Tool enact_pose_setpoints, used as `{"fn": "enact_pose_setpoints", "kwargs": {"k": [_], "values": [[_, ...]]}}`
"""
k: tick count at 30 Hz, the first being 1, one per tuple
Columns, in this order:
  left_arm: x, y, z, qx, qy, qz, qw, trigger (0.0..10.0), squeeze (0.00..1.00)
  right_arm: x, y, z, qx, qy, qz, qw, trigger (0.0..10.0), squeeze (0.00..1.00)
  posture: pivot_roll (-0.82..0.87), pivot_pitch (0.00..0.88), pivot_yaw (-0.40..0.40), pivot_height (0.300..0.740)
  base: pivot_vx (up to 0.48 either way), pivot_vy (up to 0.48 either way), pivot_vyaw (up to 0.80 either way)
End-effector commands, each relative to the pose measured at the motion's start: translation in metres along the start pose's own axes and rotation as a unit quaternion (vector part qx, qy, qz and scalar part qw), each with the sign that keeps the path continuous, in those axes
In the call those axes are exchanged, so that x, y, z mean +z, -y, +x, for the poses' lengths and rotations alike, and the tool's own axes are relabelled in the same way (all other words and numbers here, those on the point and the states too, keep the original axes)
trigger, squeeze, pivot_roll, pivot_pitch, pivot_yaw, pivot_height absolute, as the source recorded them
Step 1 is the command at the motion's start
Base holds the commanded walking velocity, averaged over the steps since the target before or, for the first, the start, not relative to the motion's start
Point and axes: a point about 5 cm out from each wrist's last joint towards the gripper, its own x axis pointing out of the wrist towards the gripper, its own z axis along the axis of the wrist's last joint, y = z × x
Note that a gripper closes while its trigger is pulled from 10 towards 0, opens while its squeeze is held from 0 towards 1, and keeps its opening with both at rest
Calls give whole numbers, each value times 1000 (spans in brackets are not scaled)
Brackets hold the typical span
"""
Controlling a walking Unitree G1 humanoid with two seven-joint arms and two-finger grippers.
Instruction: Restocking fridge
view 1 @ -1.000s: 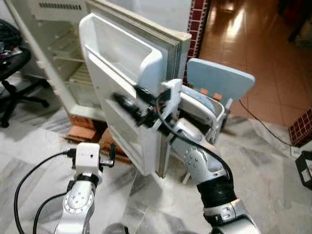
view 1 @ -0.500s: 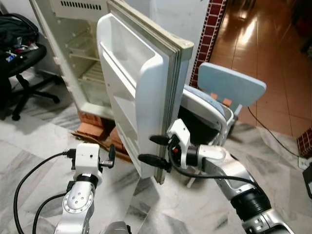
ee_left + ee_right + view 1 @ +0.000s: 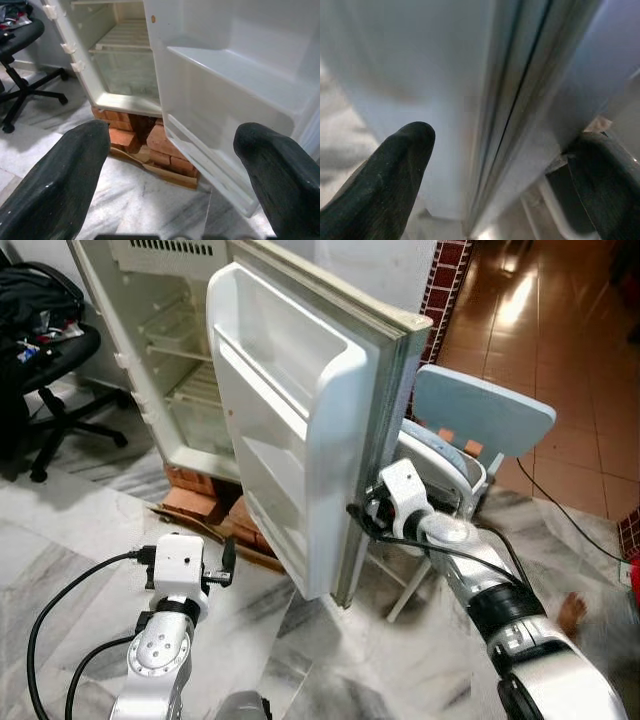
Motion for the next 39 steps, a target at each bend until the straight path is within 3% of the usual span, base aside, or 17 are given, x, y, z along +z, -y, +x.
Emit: {"fn": "enact_pose_setpoints", "kwargs": {"k": [1, 3, 5, 8, 9, 12, 15, 20, 21, 22, 27, 29, 32, 38, 39], "values": [[0, 1, 1, -9, -4, 4, 1000, 10000, 0, 32, -18, 6, 50, 85, 56, 994, 10000, 0, 55, 43, 2, 740, 0, 0, 0], [0, 1, 1, -9, -4, 4, 1000, 10000, 0, 41, -27, 6, 82, 112, 77, 987, 10000, 0, 55, 43, 2, 740, 0, 0, 0], [0, 1, 1, -10, -5, 3, 1000, 10000, 0, 70, -59, -7, 222, 193, 157, 943, 10000, 0, 59, 43, 2, 740, 0, 0, 0], [0, 1, 0, -10, -5, 3, 1000, 10000, 0, 78, -75, -23, 312, 219, 169, 909, 10000, 0, 60, 44, 0, 740, 0, 0, 0], [0, 1, 0, -10, -5, 3, 1000, 10000, 0, 78, -83, -32, 360, 221, 168, 890, 10000, 0, 60, 44, 0, 740, 0, 0, 0], [-1, 1, 0, -10, -6, 2, 1000, 10000, 0, 62, -88, -36, 377, 197, 128, 896, 10000, 0, 58, 45, -2, 740, 0, 0, 0], [-1, 2, 0, -12, -8, -2, 1000, 10000, 0, 36, -79, -31, 347, 161, 95, 919, 10000, 0, 55, 49, -2, 740, 0, 0, 0], [-2, 2, 0, -14, -9, -6, 1000, 10000, 0, 21, -74, -37, 341, 136, 84, 927, 10000, 0, 55, 49, -2, 740, 0, 0, 0], [-1, 2, 0, -15, -9, -7, 1000, 10000, 0, 17, -73, -37, 327, 130, 72, 933, 10000, 0, 51, 50, -2, 740, 0, 0, 0], [-1, 1, 1, -13, -6, -9, 1000, 10000, 0, 12, -67, -35, 277, 126, 64, 951, 10000, 0, 53, 53, -5, 740, 0, 0, 0], [2, -1, 3, -3, -1, -7, 1000, 10000, 0, 9, -59, -34, 201, 139, 54, 968, 10000, 0, 58, 62, -7, 740, 0, 0, 0], [7, -2, 4, -2, 8, 5, 1000, 10000, 0, 9, -37, -32, 80, 141, 85, 983, 10000, 0, 79, 83, -12, 740, 0, 381, 0], [10, -1, 4, -9, 14, 16, 1000, 10000, 0, 8, -24, -35, 29, 136, 103, 985, 10000, 0, 72, 90, -9, 740, 0, 480, 0], [6, -4, 0, -7, 10, 9, 1000, 10000, 0, 7, -12, -45, 0, 135, 32, 990, 10000, 0, 59, 88, 3, 740, 0, 480, 0], [6, -10, -1, 7, 11, 4, 1000, 10000, 0, 3, -2, -54, -41, 125, 1, 991, 10000, 0, 44, 92, 14, 740, 0, 480, 0]]}}
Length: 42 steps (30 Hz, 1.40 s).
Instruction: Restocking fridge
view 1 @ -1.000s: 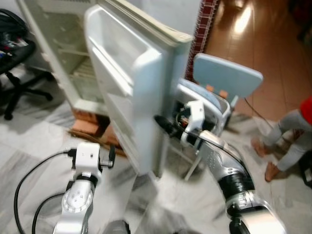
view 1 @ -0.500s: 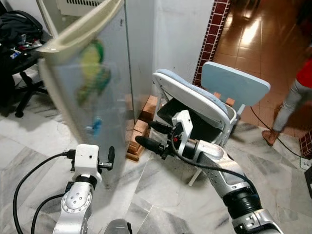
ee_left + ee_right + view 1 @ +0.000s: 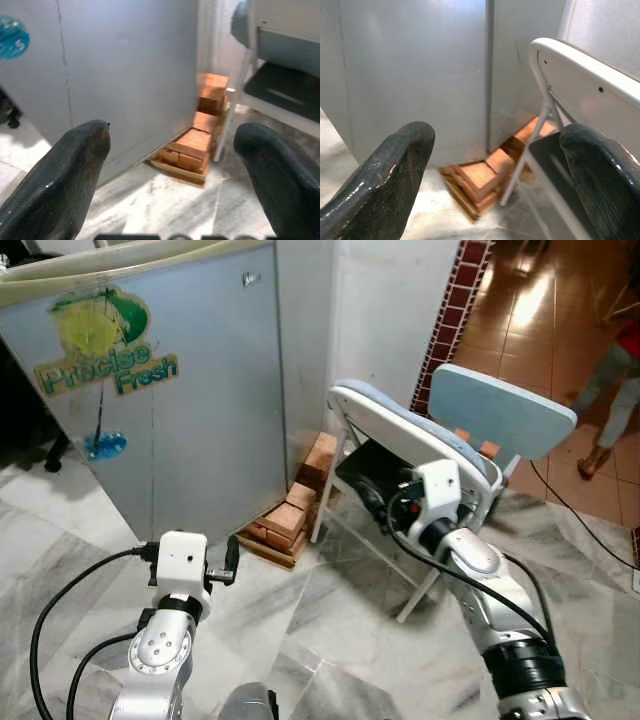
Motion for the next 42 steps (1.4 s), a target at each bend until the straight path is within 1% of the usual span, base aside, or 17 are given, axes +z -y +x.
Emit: {"fn": "enact_pose_setpoints", "kwargs": {"k": [1, 2, 5, 6, 7, 10, 13, 15, 17, 22, 25, 27, 30, 34, 36, 38, 42], "values": [[3, -9, -2, 16, 7, 2, 1000, 10000, 0, 4, -2, -3, -11, 6, -26, 1000, 10000, 0, 44, 92, 14, 740, 0, 480, 0], [3, -12, -3, 23, 10, 1, 1000, 10000, 0, 4, 3, -8, -28, 8, -42, 999, 10000, 0, 43, 89, 14, 740, 0, 480, 0], [3, -16, -6, 36, 11, 0, 999, 10000, 0, 3, 7, -16, -49, 10, -44, 998, 10000, 0, 39, 86, 19, 740, 0, 480, 0], [2, -18, -8, 40, 11, 0, 999, 10000, 0, 0, 7, -20, -54, 10, -24, 998, 10000, 0, 31, 80, 17, 740, 0, 480, 0], [1, -21, -11, 45, 7, -24, 999, 10000, 0, -7, 8, -24, -88, 3, 3, 996, 10000, 0, 32, 69, 14, 740, 0, 390, 0], [0, -22, -13, 46, 4, -36, 998, 10000, 0, -9, 9, -26, -102, -1, 8, 995, 10000, 0, 32, 68, 14, 740, 0, 390, 0], [3, -32, -15, 60, 11, -36, 998, 10000, 0, -13, 6, -27, -127, 15, 15, 992, 10000, 0, 36, 48, 10, 740, 0, 480, 0], [4, -42, -17, 71, 13, -32, 997, 10000, 0, -22, 16, -34, -192, 12, 38, 981, 10000, 0, 23, 31, 21, 740, 0, 480, 0], [3, -42, -17, 72, 12, -36, 997, 10000, 0, -23, 19, -36, -202, 8, 46, 978, 10000, 0, 10, 28, 26, 740, 0, 480, 0], [-1, -31, -18, 57, 22, -34, 998, 10000, 0, -30, 31, -42, -217, -3, 44, 975, 10000, 0, -8, 12, 12, 740, 0, 480, 0], [6, -24, -14, 32, 46, -50, 997, 10000, 0, -26, 29, -43, -211, 7, 58, 976, 10000, 0, 1, 14, 1, 740, 0, 480, 0], [11, -22, -11, 29, 59, -22, 998, 10000, 0, -26, 26, -45, -209, 3, 46, 977, 10000, 0, -6, 22, 4, 740, 0, 480, 0], [13, -19, -10, 24, 58, -32, 998, 10000, 0, -22, 21, -39, -193, 10, 39, 980, 10000, 0, -3, 25, 2, 740, 0, 480, 0], [11, -20, -11, 21, 57, -30, 998, 10000, 0, -18, 23, -35, -206, 19, 15, 978, 10000, 0, -6, 29, 12, 740, 0, 480, 0], [12, -22, -10, 20, 60, -31, 998, 10000, 0, -22, 18, -34, -182, 20, 43, 982, 10000, 0, -5, 30, 17, 740, 0, 480, 0], [12, -23, -10, 16, 63, -34, 997, 10000, 0, -23, 18, -35, -199, 15, 53, 978, 10000, 0, -5, 30, 17, 740, 0, 480, 0], [13, -25, -8, 12, 63, -39, 997, 10000, 0, -25, 15, -37, -194, 11, 29, 981, 10000, 0, -13, 36, 25, 740, 0, 480, 0]]}}
